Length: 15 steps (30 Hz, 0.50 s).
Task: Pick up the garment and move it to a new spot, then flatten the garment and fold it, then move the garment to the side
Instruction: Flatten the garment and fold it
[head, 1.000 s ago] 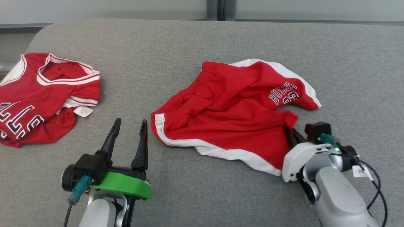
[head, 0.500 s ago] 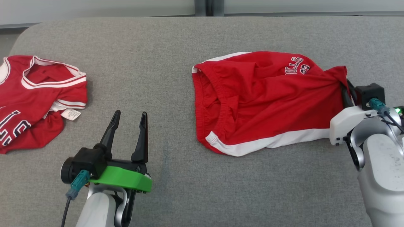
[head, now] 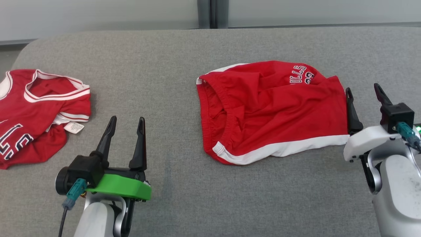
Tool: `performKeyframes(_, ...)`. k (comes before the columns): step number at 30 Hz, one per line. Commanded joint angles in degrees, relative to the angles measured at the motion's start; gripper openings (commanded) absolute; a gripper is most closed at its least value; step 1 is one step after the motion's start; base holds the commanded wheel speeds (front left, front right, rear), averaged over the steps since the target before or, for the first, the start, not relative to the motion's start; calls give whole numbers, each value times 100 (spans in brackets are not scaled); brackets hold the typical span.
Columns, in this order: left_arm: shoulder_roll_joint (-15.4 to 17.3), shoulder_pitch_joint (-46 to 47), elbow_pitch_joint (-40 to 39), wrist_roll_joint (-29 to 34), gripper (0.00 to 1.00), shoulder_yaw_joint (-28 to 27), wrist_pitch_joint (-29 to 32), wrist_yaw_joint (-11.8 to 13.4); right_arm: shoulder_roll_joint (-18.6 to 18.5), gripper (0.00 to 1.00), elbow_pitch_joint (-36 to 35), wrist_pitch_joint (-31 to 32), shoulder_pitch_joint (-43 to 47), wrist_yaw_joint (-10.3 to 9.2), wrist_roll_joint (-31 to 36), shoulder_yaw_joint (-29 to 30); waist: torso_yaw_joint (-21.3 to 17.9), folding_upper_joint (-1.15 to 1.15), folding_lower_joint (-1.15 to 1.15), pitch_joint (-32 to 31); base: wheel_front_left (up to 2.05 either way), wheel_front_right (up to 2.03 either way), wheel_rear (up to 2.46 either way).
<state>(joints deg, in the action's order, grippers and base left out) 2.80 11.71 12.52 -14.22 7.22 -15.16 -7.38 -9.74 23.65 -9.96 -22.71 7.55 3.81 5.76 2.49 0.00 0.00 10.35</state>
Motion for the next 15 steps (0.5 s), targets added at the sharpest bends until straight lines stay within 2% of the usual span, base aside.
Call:
performKeyframes(1, 18, -82, 6, 38, 100, -51, 1, -17, 41, 100, -160, -133, 216, -12, -66, -10, -144, 0, 0, -221, 0, 0, 0)
performKeyframes(8, 18, -213, 121, 177, 100, -123, 1, -17, 143, 100, -741, -383, 996, -12, -342, -230, -368, 0, 0, -596, 0, 0, 0)
performKeyframes(15, 20, -383, 310, 254, 100, -271, 1, -14, 258, 100, -737, -379, 1469, -12, -753, -650, -611, 0, 0, -794, 0, 0, 0)
